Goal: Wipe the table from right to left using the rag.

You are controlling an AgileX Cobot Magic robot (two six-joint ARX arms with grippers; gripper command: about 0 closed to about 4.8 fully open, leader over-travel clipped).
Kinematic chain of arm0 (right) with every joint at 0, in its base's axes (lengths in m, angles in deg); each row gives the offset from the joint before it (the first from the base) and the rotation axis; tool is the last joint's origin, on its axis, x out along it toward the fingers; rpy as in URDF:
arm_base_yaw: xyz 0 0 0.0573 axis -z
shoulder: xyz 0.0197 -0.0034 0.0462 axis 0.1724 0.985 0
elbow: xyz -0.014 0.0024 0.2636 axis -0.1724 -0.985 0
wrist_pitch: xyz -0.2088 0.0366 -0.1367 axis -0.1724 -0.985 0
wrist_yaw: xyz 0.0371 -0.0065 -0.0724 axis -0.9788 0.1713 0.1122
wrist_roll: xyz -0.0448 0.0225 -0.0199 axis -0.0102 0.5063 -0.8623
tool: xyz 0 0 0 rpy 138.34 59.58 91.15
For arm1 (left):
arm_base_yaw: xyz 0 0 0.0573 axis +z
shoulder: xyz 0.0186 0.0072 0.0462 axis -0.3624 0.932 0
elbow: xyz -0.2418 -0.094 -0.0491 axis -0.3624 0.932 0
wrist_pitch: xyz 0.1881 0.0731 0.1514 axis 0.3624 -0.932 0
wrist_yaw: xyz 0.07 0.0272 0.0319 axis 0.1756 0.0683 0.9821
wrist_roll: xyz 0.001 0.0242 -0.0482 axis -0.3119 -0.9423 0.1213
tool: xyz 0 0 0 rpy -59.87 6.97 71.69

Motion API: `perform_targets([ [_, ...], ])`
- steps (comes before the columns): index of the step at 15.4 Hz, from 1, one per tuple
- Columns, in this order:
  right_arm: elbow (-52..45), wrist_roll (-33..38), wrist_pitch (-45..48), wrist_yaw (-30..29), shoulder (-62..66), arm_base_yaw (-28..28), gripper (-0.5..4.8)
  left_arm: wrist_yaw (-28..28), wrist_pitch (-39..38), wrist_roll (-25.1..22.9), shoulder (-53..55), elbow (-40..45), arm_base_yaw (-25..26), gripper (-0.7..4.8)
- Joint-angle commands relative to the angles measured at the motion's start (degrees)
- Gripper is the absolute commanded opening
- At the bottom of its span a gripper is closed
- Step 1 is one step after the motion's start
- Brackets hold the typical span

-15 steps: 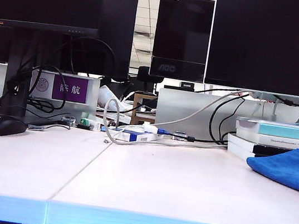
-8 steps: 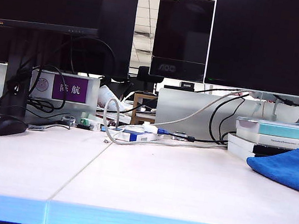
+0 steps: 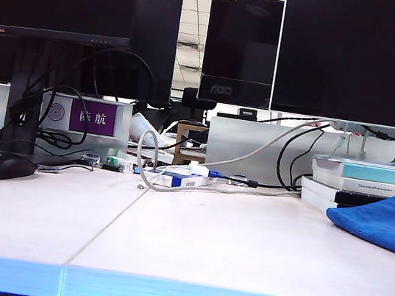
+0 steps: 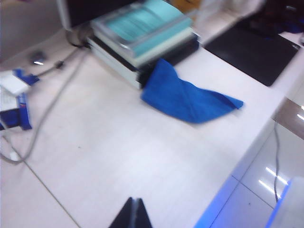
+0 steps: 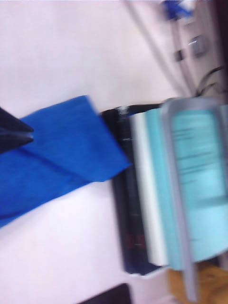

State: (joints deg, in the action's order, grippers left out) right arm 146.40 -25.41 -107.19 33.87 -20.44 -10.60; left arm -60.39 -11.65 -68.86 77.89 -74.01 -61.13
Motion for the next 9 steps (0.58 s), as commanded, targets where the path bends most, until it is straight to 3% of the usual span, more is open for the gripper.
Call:
perform_targets([
  [1, 0.46, -0.09, -3.93, -1.05, 1.90, -0.15, -0.05, 0.13, 1.14, -0.44, -0.35, -1.42, 0.24, -0.05],
  [6, 0.87, -8.48, -5.35, -5.75, 7.89, -0.24, 0.06, -1.44, 2.60, -0.44, -0.35, -1.90, 0.24, -0.05],
  [7, 0.87, -8.50, -5.33, -5.73, 9.20, -0.24, 0.45, -2.40, 2.89, -0.42, -0.35, -1.90, 0.24, -0.05],
  [9, 0.87, -8.48, -5.75, -5.73, 12.61, -0.15, 1.71, -2.80, 3.19, -0.44, -0.35, -2.12, 0.24, -0.05],
])
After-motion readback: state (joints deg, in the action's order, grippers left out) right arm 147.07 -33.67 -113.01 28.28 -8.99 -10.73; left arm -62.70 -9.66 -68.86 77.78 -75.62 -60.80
